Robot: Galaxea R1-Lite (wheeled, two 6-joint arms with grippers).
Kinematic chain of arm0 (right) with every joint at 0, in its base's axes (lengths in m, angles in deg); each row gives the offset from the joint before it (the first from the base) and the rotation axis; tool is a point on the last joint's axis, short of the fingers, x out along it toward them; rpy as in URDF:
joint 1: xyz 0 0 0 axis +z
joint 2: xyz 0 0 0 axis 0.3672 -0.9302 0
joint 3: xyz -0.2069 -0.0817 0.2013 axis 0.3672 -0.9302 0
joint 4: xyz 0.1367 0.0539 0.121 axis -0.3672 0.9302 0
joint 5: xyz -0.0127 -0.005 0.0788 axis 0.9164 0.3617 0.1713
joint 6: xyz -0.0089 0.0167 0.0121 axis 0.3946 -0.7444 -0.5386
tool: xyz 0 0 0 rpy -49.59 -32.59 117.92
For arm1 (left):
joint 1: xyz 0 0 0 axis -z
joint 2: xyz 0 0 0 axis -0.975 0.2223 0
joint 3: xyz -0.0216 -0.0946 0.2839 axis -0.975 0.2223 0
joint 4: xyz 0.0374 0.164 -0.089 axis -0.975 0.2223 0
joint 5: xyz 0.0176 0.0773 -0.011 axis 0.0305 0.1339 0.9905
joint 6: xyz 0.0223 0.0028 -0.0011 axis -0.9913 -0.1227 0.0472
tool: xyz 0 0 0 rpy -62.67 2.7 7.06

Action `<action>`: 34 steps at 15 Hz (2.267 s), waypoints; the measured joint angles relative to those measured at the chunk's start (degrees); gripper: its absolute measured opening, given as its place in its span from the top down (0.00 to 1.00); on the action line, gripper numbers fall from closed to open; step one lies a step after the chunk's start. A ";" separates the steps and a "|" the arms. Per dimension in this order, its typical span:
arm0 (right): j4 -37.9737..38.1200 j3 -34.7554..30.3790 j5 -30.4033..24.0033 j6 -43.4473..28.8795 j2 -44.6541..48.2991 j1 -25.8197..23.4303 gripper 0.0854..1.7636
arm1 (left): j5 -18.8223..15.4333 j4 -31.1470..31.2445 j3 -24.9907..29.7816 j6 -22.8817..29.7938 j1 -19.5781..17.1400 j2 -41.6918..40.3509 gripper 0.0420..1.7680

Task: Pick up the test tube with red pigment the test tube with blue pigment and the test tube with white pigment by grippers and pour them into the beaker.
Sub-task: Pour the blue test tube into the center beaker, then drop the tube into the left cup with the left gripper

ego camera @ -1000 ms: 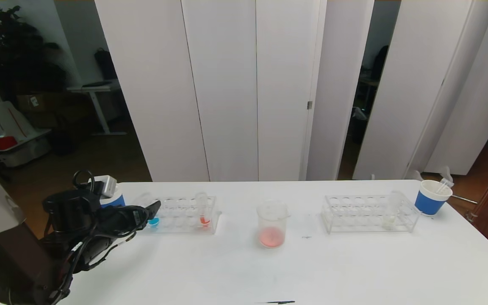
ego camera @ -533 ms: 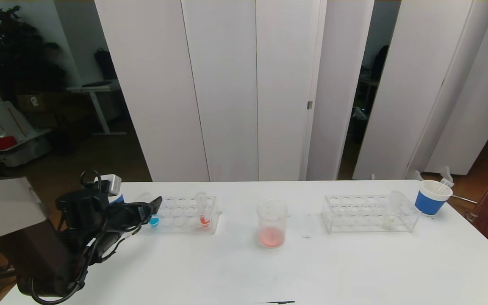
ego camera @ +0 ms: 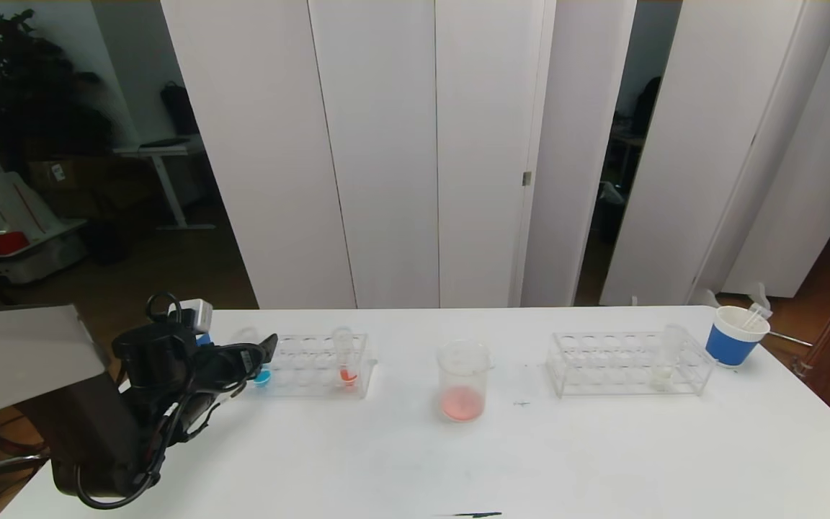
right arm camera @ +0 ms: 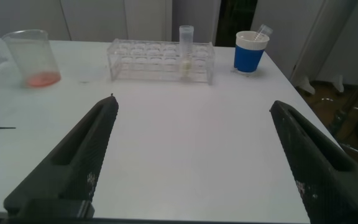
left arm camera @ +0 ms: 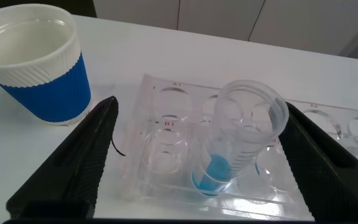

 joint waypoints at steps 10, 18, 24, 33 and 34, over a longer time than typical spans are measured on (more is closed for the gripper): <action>0.00 0.00 0.02 0.00 0.00 0.02 0.01 | 0.85 0.20 -1.37 0.00 0.60 1.04 0.67; 0.00 0.00 0.02 0.02 0.00 -0.02 0.01 | 1.16 0.44 -1.56 -0.33 1.12 0.79 0.68; 0.00 0.00 0.00 0.02 0.00 0.00 0.01 | 1.22 0.94 -1.56 -0.83 2.19 -1.29 0.68; 0.00 0.00 0.00 0.00 0.00 0.00 0.01 | 0.39 6.56 -3.11 -1.60 3.10 -9.65 0.68; 0.02 0.00 0.00 -0.01 0.00 0.00 0.01 | 0.17 8.35 -3.83 -1.73 3.10 -11.42 0.68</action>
